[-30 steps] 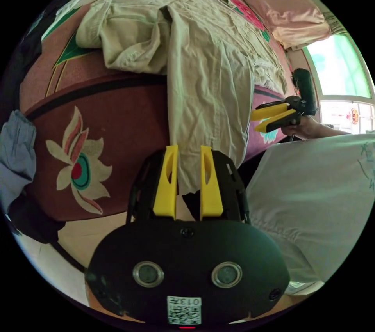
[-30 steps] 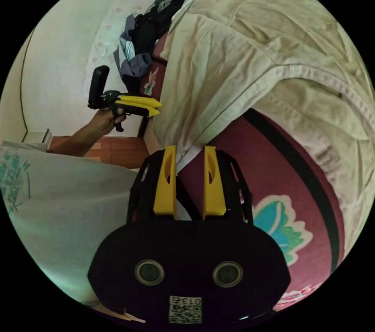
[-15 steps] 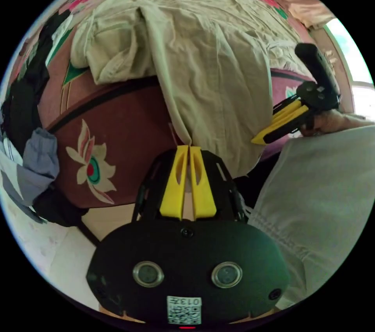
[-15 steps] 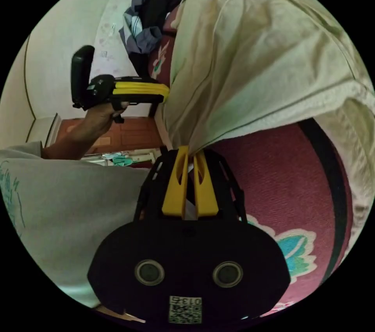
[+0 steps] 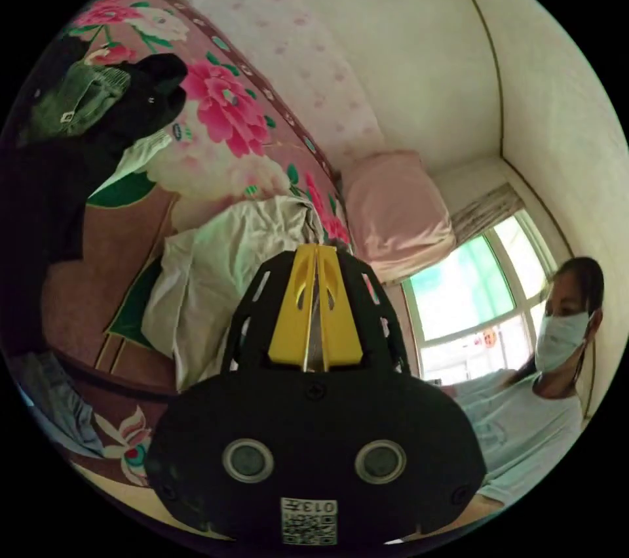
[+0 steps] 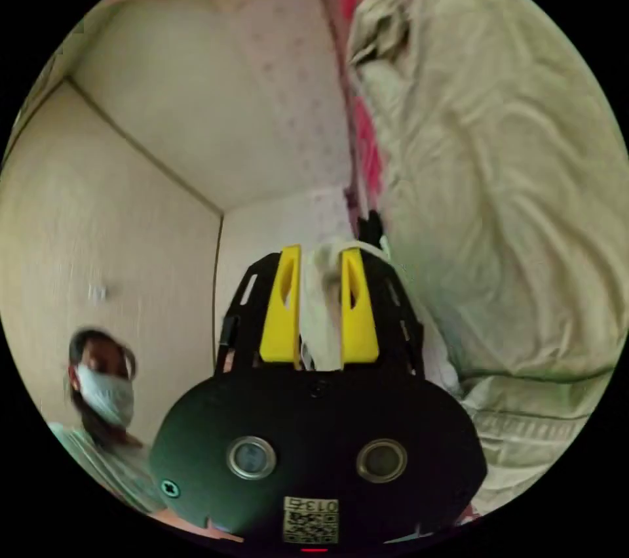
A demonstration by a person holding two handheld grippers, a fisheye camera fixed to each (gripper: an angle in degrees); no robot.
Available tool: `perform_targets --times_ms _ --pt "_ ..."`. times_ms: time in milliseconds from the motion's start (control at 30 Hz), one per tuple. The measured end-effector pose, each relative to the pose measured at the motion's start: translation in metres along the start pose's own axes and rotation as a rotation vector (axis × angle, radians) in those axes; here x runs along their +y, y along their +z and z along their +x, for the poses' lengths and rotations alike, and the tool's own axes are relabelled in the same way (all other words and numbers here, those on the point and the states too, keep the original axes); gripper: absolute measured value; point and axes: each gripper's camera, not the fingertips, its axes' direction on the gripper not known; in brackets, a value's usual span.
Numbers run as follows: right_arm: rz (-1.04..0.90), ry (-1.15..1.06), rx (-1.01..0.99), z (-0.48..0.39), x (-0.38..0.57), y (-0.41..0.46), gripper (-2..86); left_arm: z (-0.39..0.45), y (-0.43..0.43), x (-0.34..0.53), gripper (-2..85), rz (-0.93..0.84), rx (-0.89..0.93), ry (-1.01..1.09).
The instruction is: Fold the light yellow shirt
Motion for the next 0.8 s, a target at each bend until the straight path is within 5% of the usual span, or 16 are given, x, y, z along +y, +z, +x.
perform_targets --times_ms 100,167,300,467,533,633,800 --pt "-0.038 0.04 0.104 -0.004 -0.016 -0.012 12.5 -0.009 0.016 0.011 1.6 -0.106 -0.125 0.009" --pt "-0.248 -0.07 0.221 -0.029 -0.007 -0.005 11.8 -0.011 0.04 0.038 5.6 -0.265 -0.365 0.083" --pt "-0.462 -0.246 0.358 -0.064 0.029 -0.014 9.5 -0.008 0.091 0.073 12.0 -0.493 -0.56 0.255" --pt "-0.39 -0.565 1.067 -0.116 0.089 -0.06 10.0 -0.007 0.175 0.098 11.6 -0.912 -0.824 0.569" --pt "-0.36 -0.646 1.339 -0.122 0.107 -0.066 10.4 -0.008 0.186 0.103 4.4 -0.984 -0.886 0.636" --pt "-0.335 -0.669 1.648 -0.117 0.128 -0.067 9.8 -0.017 0.172 0.087 2.8 -0.955 -0.809 0.572" --pt "-0.38 -0.718 1.787 -0.091 0.158 -0.035 5.5 -0.048 0.122 0.067 1.9 -0.796 -0.638 0.349"
